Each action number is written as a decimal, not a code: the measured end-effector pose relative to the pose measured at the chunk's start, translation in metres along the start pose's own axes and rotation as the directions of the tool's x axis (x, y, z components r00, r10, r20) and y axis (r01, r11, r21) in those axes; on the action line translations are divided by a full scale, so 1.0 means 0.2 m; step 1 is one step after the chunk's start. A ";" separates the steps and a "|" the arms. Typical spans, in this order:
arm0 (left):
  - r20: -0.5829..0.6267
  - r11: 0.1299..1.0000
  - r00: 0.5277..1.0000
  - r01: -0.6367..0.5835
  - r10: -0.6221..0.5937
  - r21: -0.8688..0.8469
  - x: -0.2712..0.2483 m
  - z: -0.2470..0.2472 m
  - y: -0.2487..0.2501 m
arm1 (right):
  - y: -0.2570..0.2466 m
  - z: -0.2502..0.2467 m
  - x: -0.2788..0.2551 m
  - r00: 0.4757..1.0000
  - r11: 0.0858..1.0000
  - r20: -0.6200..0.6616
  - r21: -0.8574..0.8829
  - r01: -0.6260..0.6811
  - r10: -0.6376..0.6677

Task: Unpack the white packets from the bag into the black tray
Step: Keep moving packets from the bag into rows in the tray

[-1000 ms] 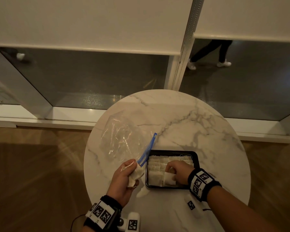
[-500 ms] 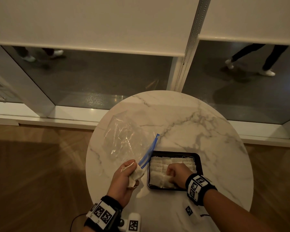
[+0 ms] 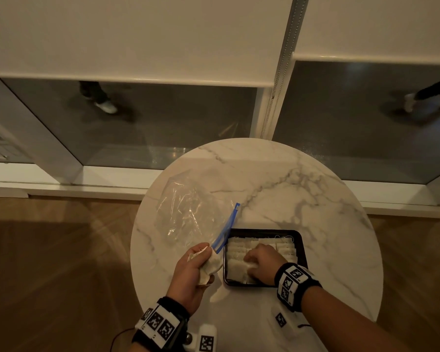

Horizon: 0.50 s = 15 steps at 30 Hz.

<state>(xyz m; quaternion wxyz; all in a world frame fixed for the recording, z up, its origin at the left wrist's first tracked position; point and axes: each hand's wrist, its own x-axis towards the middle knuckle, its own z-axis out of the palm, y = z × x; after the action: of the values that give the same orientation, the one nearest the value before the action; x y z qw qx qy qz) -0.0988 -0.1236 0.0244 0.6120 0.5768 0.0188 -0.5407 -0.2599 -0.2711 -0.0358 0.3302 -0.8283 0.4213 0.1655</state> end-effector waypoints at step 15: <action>0.040 0.999 0.999 -0.032 0.031 0.029 -0.05 0.05 0.01 | -0.07 0.06 -0.01 0.997 0.994 -0.016 -0.080 0.078 -0.080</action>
<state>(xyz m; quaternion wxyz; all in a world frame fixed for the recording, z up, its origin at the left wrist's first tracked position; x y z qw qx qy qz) -0.1082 -0.1251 0.0350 0.6120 0.5753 -0.0106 -0.5426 -0.2504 -0.2563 -0.0376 0.2996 -0.8583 0.3843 0.1610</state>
